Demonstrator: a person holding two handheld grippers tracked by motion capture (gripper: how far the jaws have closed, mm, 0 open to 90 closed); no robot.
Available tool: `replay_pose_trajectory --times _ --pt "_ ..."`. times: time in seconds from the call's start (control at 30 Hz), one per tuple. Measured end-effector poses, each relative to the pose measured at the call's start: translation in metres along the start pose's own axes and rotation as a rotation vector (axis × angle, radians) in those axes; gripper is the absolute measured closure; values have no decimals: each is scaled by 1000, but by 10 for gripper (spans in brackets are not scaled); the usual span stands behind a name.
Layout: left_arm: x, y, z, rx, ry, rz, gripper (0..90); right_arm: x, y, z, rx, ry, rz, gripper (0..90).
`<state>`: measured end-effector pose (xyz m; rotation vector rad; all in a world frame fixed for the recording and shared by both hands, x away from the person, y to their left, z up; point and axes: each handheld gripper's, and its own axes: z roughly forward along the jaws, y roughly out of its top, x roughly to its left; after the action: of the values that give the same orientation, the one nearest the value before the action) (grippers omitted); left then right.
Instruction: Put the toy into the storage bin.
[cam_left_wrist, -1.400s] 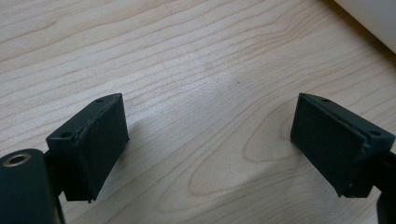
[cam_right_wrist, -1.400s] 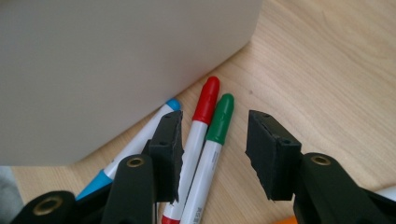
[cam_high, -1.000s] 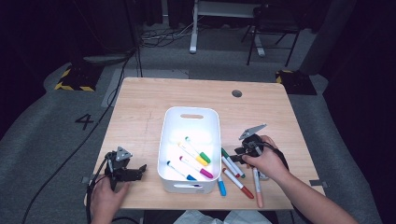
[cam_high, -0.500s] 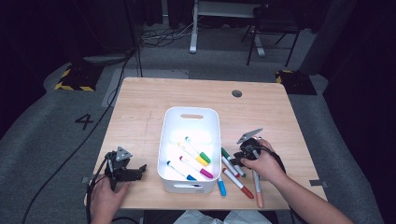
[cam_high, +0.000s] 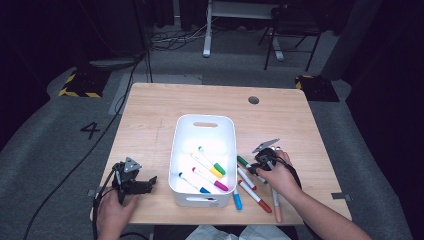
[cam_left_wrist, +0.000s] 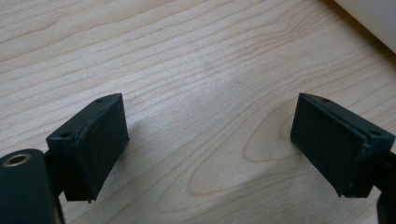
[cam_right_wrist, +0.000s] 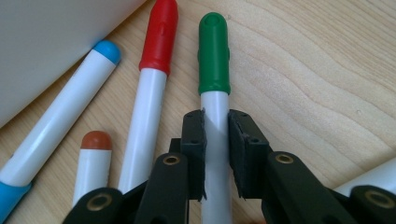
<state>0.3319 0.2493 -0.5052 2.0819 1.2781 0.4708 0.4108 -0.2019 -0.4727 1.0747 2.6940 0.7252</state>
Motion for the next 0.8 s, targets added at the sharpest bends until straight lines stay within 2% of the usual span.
replay_pose_trajectory --times 0.23,0.5,0.67,0.7,0.77,0.8 --pt "0 0 0 0 0 0 114 0 1 -3 -11 36 9 768" --pt "0 0 0 0 -1 0 114 2 6 -21 -40 46 -14 768" --pt "0 0 0 0 0 0 114 2 10 -35 -53 48 -12 768" --pt "0 0 0 0 0 0 114 1 11 -36 -64 55 -27 768" --pt "0 0 0 0 0 -1 114 2 12 -42 -65 51 -10 768" --pt "0 0 0 0 0 0 114 1 12 -45 -76 49 -25 768"
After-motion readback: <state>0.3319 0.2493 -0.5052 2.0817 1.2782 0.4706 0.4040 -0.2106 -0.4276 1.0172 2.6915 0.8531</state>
